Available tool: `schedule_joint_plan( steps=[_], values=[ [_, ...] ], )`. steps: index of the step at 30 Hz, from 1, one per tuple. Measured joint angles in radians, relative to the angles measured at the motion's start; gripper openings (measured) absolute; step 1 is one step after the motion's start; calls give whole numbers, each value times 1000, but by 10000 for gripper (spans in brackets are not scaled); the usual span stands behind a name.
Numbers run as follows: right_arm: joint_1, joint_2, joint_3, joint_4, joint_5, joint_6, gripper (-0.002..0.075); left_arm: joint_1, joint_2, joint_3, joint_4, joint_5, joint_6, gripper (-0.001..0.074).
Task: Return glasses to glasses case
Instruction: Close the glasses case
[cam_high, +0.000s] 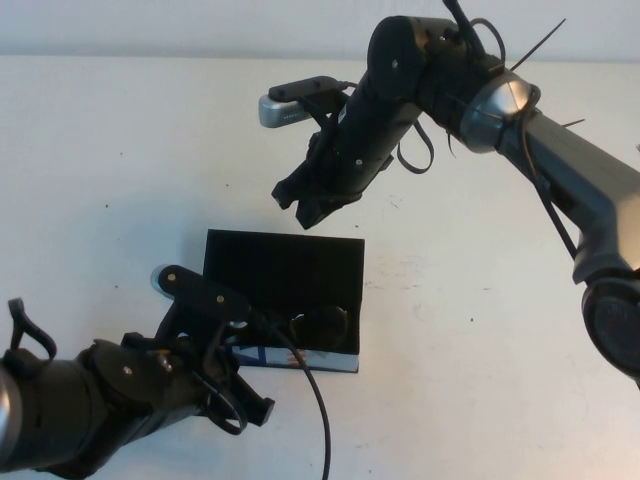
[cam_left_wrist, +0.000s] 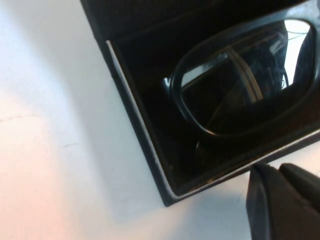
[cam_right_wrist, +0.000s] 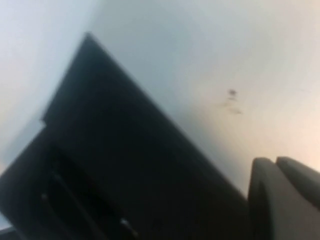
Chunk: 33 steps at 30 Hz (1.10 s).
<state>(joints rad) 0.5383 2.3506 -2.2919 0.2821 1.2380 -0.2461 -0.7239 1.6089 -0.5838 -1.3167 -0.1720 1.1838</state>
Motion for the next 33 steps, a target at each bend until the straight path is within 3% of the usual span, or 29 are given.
schedule_joint_plan(
  steps=[33],
  values=[
    [16, 3, 12, 73, -4, 11, -11, 0, 0, 0, 0, -8, -28, -1]
  ],
)
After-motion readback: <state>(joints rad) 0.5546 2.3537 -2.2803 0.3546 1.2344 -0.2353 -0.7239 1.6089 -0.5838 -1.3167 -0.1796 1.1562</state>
